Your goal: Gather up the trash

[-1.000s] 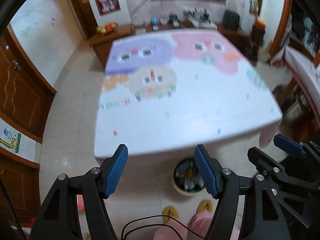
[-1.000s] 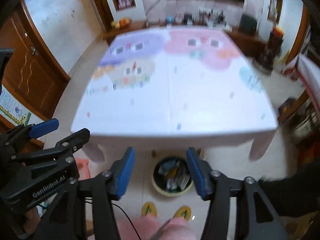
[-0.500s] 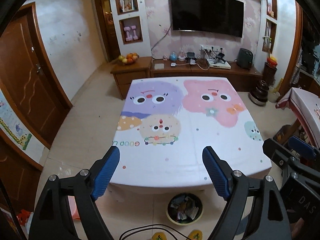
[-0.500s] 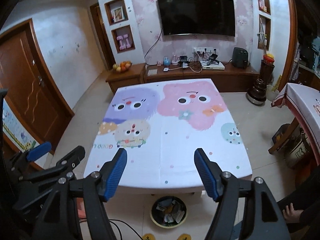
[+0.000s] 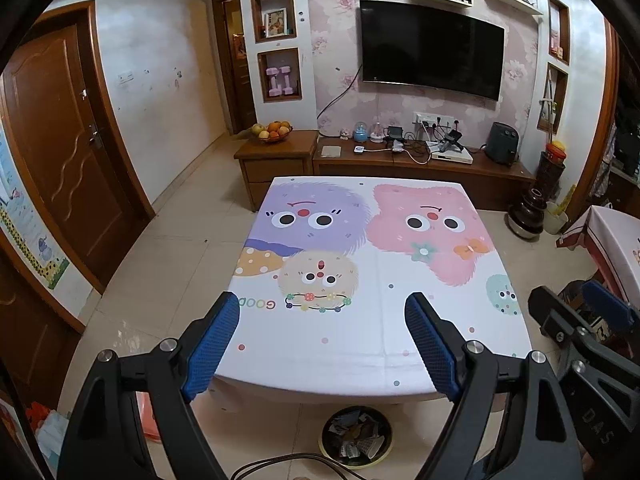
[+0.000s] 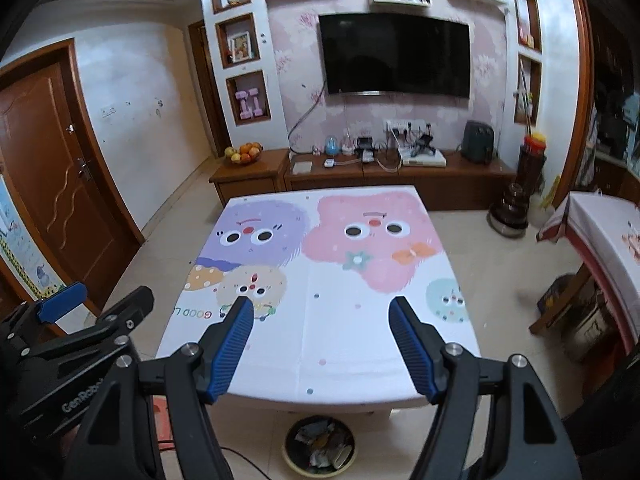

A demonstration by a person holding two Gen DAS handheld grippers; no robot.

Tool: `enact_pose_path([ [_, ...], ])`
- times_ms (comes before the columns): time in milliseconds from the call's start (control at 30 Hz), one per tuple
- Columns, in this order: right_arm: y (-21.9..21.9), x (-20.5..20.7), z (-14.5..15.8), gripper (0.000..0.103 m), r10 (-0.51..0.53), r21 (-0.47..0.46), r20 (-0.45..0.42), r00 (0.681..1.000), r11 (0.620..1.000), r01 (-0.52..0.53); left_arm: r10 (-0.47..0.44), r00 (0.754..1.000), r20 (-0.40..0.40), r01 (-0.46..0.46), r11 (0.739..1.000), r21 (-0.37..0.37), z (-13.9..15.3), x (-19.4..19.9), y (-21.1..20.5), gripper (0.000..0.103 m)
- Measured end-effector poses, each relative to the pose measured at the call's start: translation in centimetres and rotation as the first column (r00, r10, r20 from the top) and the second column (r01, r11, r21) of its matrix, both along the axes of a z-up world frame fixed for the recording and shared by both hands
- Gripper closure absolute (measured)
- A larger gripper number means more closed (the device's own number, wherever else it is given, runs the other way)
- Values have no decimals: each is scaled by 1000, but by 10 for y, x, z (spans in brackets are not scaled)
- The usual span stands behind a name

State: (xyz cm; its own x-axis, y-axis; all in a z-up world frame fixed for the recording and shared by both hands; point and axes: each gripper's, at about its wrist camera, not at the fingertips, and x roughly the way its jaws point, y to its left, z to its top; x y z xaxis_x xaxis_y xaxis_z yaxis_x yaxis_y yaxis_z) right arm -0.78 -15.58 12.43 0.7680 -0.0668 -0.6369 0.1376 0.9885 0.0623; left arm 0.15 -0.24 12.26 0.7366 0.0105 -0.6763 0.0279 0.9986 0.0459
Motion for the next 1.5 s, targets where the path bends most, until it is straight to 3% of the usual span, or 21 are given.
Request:
enact_pose_path([
  [1500, 1, -10, -4, 32, 6, -8, 3, 1000, 1000, -6, -30, 999, -20, 31, 999, 22, -7, -5, -6, 19],
])
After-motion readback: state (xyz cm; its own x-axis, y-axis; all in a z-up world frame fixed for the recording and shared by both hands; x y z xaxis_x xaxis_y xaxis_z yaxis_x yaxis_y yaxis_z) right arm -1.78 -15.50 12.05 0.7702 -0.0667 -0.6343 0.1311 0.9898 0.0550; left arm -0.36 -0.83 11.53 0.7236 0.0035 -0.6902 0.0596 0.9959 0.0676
